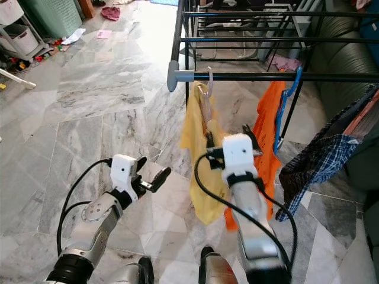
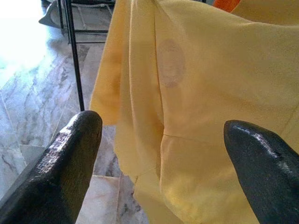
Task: Hang hanger
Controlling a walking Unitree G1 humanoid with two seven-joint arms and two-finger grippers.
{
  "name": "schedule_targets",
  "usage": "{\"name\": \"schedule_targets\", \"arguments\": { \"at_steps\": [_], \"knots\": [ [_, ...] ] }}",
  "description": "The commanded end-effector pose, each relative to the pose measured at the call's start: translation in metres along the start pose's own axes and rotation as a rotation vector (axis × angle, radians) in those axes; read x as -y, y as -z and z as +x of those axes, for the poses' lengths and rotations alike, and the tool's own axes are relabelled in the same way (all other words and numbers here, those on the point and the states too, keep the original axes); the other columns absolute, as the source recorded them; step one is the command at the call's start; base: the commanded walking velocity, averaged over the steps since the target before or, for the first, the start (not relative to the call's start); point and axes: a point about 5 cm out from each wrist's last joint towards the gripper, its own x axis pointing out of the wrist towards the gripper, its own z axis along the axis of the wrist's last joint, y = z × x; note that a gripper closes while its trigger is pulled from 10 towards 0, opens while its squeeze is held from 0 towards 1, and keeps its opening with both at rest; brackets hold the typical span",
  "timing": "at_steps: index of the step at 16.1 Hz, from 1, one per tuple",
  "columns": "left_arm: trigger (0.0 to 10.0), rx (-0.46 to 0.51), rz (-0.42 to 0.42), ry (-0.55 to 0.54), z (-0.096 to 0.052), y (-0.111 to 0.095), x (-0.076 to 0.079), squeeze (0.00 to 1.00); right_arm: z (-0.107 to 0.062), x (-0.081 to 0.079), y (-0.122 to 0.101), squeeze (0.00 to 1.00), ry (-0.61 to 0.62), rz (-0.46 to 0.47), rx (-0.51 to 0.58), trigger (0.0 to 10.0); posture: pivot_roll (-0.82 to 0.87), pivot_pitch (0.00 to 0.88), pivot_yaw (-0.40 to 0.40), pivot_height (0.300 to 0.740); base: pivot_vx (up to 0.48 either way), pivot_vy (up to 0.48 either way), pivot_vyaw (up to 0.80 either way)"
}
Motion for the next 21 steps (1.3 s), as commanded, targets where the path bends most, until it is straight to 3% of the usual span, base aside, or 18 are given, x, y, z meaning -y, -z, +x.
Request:
{"name": "schedule_targets", "arguments": {
  "at_steps": [1, 2, 5, 6, 7, 9, 13, 17, 21],
  "knots": [
    [10.0, -0.008, 0.003, -0.032, -0.004, 0.0, -0.004, 0.0, -0.008, 0.001, -0.006, 0.52, 0.018, 0.023, 0.011, 10.0, -0.15, 0.216, 0.069, 0.74, 0.0, 0.0, 0.0],
    [10.0, -0.009, -0.009, -0.053, -0.007, -0.001, -0.008, 0.0, -0.014, 0.003, -0.007, 0.0, 0.036, 0.044, 0.004, 10.0, -0.14, 0.226, 0.061, 0.74, 0.0, 0.0, 0.0],
    [10.0, -0.017, -0.018, -0.077, -0.014, 0.0, -0.013, 0.0, -0.027, 0.006, 0.002, 0.0, 0.064, 0.021, -0.058, 10.0, -0.13, 0.222, 0.056, 0.74, 0.0, 0.0, 0.0],
    [10.0, -0.027, -0.022, -0.082, -0.017, 0.003, -0.013, 0.0, -0.029, 0.009, 0.004, 0.0, 0.097, -0.029, -0.067, 10.0, -0.13, 0.22, 0.058, 0.74, 0.0, 0.0, 0.0],
    [10.0, -0.042, -0.017, -0.072, -0.018, 0.005, -0.012, 0.0, -0.031, 0.007, 0.006, 0.0, 0.081, 0.031, -0.062, 10.0, -0.13, 0.215, 0.059, 0.74, 0.0, 0.0, 0.0],
    [10.0, -0.047, -0.011, -0.057, -0.019, 0.006, -0.011, 0.0, -0.032, 0.013, 0.005, 0.0, 0.137, -0.018, -0.08, 10.0, -0.14, 0.196, 0.064, 0.74, 0.0, 0.0, 0.0],
    [10.0, -0.036, -0.023, 0.034, -0.015, -0.001, -0.007, 0.0, -0.03, 0.036, 0.0, 0.0, 0.279, -0.18, -0.072, 10.0, -0.15, 0.184, 0.076, 0.74, 0.0, 0.0, 0.0],
    [10.0, -0.013, -0.009, 0.219, -0.015, -0.015, 0.005, 0.0, -0.022, 0.062, 0.002, 0.0, 0.389, -0.232, -0.122, 10.0, -0.15, 0.211, 0.085, 0.74, 0.0, 0.0, 0.0],
    [10.0, -0.028, 0.002, 0.216, -0.015, -0.014, 0.003, 0.0, -0.008, 0.071, 0.008, 0.0, 0.407, -0.207, -0.19, 10.0, -0.16, 0.223, 0.083, 0.74, 0.0, 0.0, 0.0]
  ]
}}
